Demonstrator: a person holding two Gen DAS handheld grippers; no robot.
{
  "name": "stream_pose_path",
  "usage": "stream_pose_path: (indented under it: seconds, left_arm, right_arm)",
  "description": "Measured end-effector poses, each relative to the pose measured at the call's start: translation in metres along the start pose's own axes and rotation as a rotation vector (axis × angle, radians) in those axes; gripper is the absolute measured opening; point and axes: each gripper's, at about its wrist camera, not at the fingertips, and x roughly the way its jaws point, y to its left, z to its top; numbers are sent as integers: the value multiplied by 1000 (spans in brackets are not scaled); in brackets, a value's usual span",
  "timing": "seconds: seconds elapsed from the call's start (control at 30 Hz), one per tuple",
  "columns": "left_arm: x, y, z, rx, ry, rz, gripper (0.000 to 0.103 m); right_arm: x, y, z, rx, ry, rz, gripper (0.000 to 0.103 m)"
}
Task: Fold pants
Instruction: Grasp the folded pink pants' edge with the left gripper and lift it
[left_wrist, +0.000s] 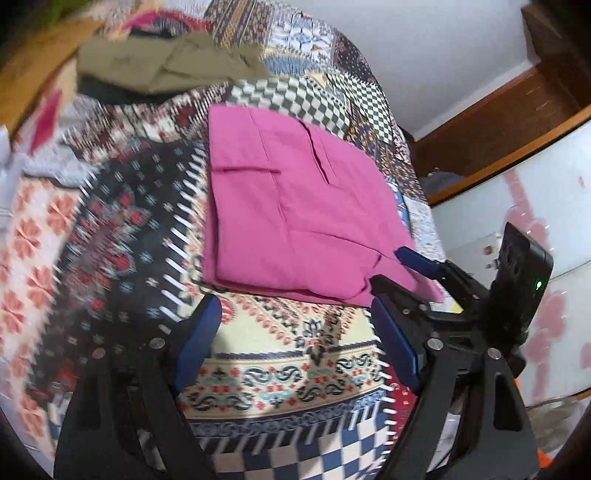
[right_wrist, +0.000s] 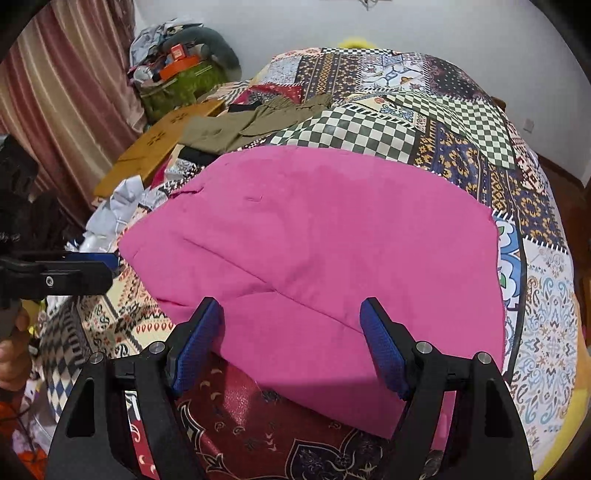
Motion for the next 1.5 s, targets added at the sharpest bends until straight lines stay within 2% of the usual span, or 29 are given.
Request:
stream_pose_path:
  seconds: [0.2, 0.37, 0.4, 0.47, 0.5, 0.53, 0.67, 0.83, 0.9, 1.07, 1.17, 1.33, 1.47, 1.5]
  left_arm:
    - [12, 10, 11, -104, 5, -119, 83]
    - [22, 4, 26, -120, 7, -105, 82]
    - [23, 1, 29, -112, -1, -82, 79]
    - [24, -2, 32, -95, -20, -15, 59]
    - [24, -5, 33, -80, -33, 47, 39]
    - [25, -6, 34, -72, -38, 67, 30]
    - [17, -10, 33, -39, -88, 108, 24]
    - [-15, -20, 22, 90, -242, 302, 22]
    - [-28, -17, 19, 123, -273, 356, 22]
    - [-58, -22, 8, 253, -395, 564, 21]
    - [-70, -27, 2, 316, -445, 629, 21]
    - [-76, -50, 0, 407, -496, 628, 20]
    - [-75, -74, 5, 450, -486, 531, 20]
    - [-75, -80, 9, 455, -476, 484, 20]
  right_arm:
    - [2, 1, -2, -17, 14, 12, 78]
    - [5, 0, -3, -11, 12, 26, 78]
    - [4, -1, -3, -10, 12, 29, 78]
    - [5, -1, -3, -10, 11, 33, 78]
    - [4, -1, -3, -10, 10, 35, 78]
    - [4, -1, -3, -9, 9, 37, 78]
    - [2, -4, -3, 0, 0, 52, 78]
    - [-9, -15, -4, 69, -26, 75, 74]
    - [-15, -18, -6, 75, -34, 63, 74]
    - [-23, -24, -16, 68, -33, 19, 74]
    - [-25, -26, -24, 71, -27, 4, 74]
    - [-27, -29, -32, 82, -29, 0, 74]
    - [-25, -29, -32, 85, -31, 4, 76]
    - [-25, -28, -33, 85, -32, 6, 76]
